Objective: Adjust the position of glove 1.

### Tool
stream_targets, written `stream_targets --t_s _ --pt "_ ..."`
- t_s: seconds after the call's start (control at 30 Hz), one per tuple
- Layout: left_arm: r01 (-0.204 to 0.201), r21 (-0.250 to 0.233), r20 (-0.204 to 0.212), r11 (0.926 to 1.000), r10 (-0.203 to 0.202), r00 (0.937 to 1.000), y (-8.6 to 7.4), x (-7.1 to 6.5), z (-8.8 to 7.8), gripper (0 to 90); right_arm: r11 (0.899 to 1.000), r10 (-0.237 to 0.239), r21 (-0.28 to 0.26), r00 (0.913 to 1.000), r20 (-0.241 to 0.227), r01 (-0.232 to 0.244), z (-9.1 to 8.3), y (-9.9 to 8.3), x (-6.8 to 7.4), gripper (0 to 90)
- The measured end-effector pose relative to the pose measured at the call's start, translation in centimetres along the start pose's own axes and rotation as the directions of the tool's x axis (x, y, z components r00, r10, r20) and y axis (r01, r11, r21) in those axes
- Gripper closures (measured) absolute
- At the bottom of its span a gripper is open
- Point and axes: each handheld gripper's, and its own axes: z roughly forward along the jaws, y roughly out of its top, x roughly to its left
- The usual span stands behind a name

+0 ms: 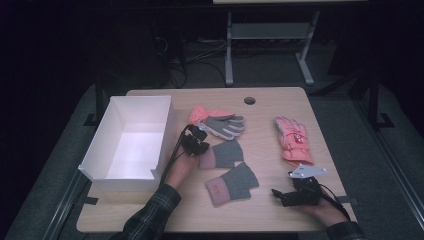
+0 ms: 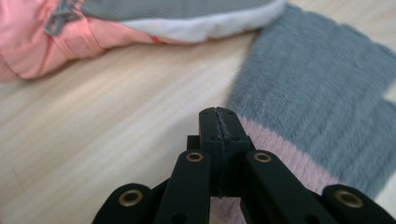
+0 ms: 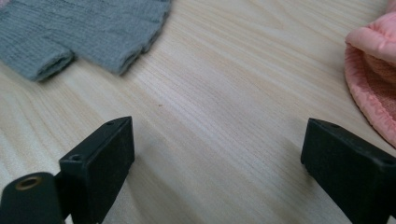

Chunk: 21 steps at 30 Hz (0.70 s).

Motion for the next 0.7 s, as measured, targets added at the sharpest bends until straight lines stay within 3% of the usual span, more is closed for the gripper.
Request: stream_targets --t_s 0.13,0.37,0.53,0.6,0.7 --pt "-0.003 -0.002 0.011 1.0000 0.003 0.9999 -0.8 -0.6 -0.7 89.7 1.000 0.001 0.000 1.0000 0.000 -0.001 0.0 0.0 0.0 9.1" --pt "-0.045 0.004 0.045 0.9990 0.045 0.9980 -1.9 -2.3 -1.7 89.7 1.000 0.002 0.000 1.0000 0.000 -0.002 0.0 0.0 0.0 9.0" --pt "-0.060 -0.037 0.062 0.9975 0.063 0.9961 -2.3 -2.5 -2.4 88.8 1.000 0.003 0.000 1.0000 0.000 -0.003 0.0 0.0 0.0 8.9" --pt "-0.068 -0.061 0.105 0.9958 0.074 0.9916 -1.9 -2.7 -2.7 84.5 1.000 0.003 0.000 1.0000 0.000 -0.003 0.0 0.0 0.0 8.8" --pt "-0.122 -0.108 0.142 0.9867 0.137 0.9803 -1.3 -3.1 -3.1 75.1 1.000 -0.001 -0.002 1.0000 0.002 0.001 0.0 0.0 0.0 8.8"
